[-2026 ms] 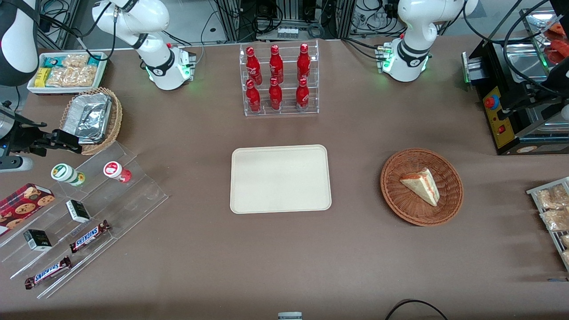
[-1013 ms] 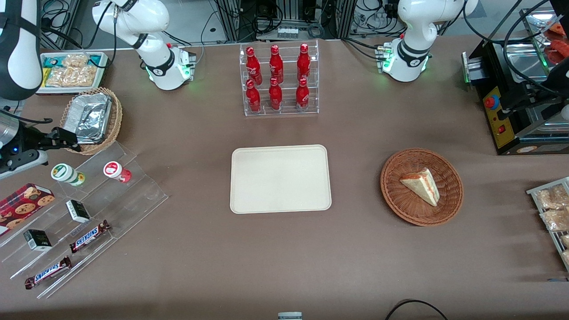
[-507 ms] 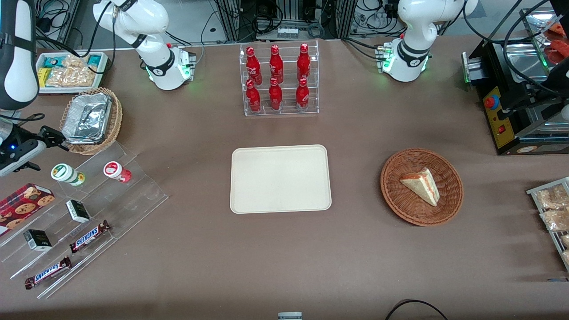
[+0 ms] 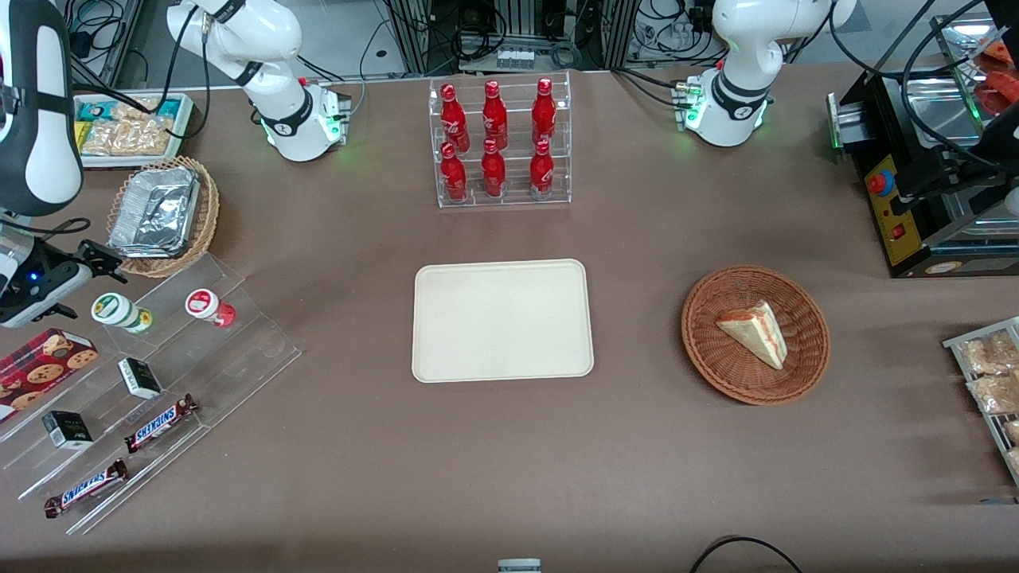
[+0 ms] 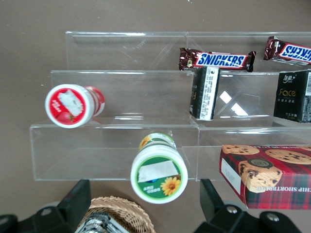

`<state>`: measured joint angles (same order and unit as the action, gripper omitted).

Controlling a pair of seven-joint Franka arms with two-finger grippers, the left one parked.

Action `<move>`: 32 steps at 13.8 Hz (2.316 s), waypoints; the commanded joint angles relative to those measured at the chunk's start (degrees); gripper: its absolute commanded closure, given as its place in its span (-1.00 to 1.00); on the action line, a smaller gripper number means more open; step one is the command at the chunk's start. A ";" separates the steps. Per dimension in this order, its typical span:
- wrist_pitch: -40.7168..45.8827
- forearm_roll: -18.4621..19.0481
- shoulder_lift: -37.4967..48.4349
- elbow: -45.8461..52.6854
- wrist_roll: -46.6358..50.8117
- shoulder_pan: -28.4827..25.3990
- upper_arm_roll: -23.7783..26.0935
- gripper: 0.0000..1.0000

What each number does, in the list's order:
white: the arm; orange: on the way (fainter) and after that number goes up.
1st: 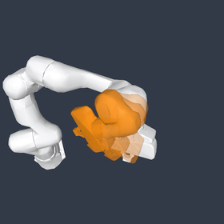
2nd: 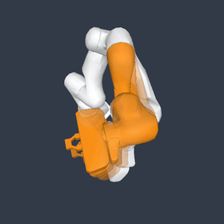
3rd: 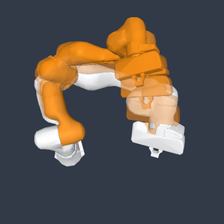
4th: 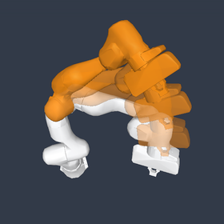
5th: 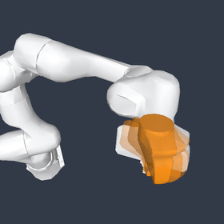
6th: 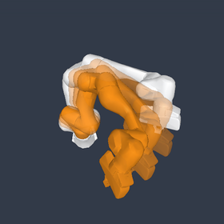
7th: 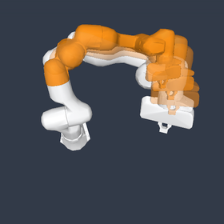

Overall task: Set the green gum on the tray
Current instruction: 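Close the right gripper around the green-and-white gum jar, then lift the gum jar and carry it over the cream tray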

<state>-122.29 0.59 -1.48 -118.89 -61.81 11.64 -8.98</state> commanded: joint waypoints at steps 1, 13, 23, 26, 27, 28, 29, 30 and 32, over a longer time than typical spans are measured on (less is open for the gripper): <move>-2.87 -1.03 -1.24 -0.47 -0.86 0.76 0.19 -1.00; -5.51 -1.56 -4.06 -0.64 -1.03 0.76 0.19 0.44; 2.30 -1.56 -3.27 5.41 4.48 -2.75 0.98 1.00; 6.96 -1.56 -3.97 9.19 12.73 -7.40 0.98 1.00; 8.19 -1.56 -4.23 10.07 15.90 -9.51 0.98 1.00; 8.38 -1.56 -4.59 10.43 18.97 -11.70 0.98 1.00; 8.38 -1.56 -4.76 10.43 22.22 -13.73 0.98 1.00; 8.38 -1.56 -5.03 10.52 25.39 -16.27 0.98 1.00; 8.38 -1.56 -5.64 10.87 32.24 -20.58 0.98 1.00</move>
<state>-115.38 0.15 -5.68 -110.22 -34.50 -5.76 -7.49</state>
